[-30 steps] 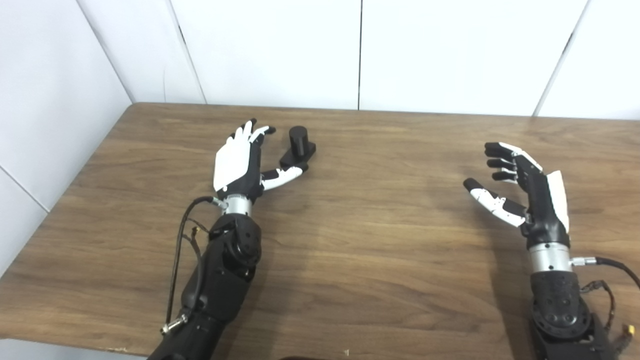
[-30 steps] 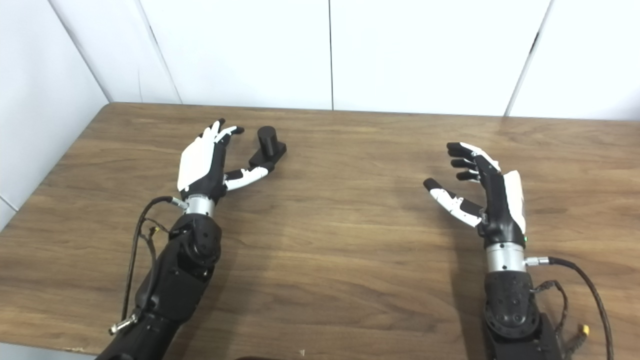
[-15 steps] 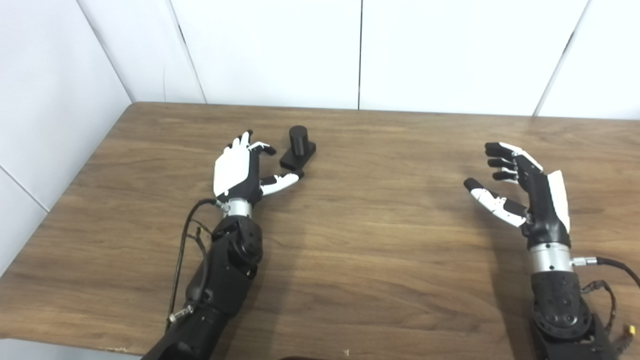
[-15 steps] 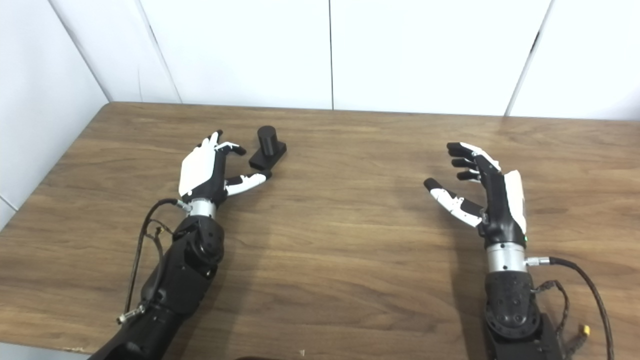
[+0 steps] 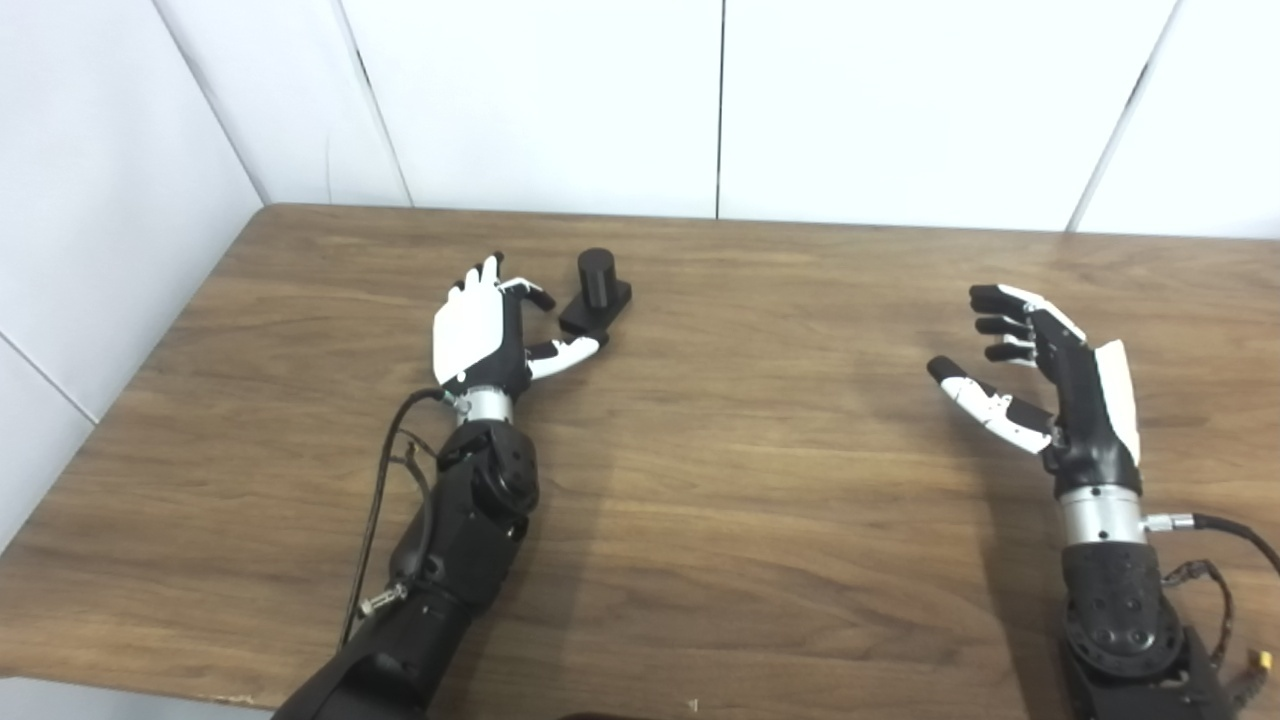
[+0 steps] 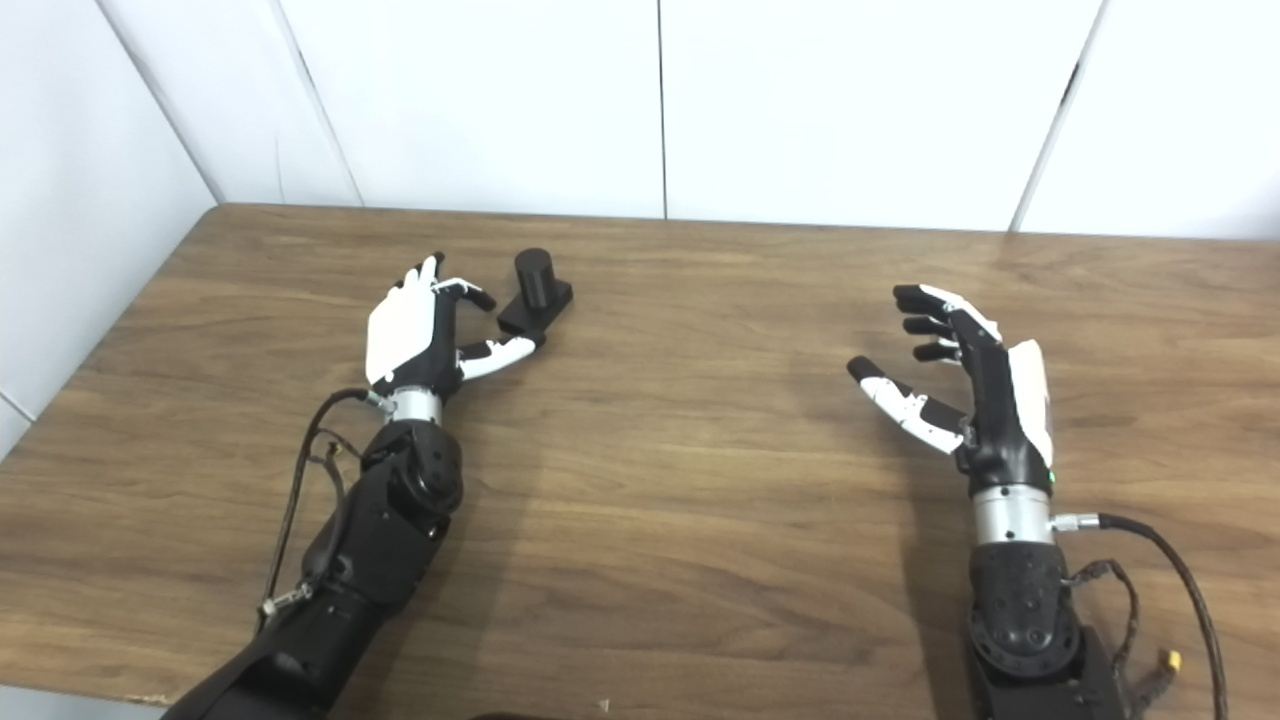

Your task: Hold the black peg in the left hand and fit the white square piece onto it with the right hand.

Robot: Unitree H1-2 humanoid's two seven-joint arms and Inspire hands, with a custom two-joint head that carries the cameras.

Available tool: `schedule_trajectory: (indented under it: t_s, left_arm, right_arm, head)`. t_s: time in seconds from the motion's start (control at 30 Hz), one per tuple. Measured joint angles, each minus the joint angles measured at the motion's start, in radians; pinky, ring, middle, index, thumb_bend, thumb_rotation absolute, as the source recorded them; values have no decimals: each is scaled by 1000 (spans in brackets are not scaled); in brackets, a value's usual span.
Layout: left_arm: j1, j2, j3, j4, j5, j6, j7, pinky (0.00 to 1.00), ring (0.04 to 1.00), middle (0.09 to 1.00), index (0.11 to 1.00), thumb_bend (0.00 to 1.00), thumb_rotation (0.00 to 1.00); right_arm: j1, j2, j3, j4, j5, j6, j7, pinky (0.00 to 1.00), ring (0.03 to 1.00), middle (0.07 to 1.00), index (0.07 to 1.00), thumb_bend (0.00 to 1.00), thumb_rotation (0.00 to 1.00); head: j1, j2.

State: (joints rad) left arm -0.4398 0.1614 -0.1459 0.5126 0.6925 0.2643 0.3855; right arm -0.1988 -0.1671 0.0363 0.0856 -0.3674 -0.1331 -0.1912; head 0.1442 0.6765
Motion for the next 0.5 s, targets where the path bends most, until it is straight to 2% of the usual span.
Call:
schedule_trajectory:
  t_s: [0.2, 0.5]
  left_arm:
    - [-23, 0, -5, 38, -1, 0, 26, 1000, 1000, 999, 595, 882, 528]
    - [-25, 0, -9, 40, -23, 0, 26, 1000, 1000, 998, 592, 878, 480]
  right_arm:
    - [0, 1, 0, -1, 0, 0, -2, 617, 721, 749, 732, 573, 297]
    - [1, 3, 0, -3, -13, 0, -7, 621, 728, 752, 733, 577, 321]
  head:
    - [-5, 2]
    - [-6, 8]
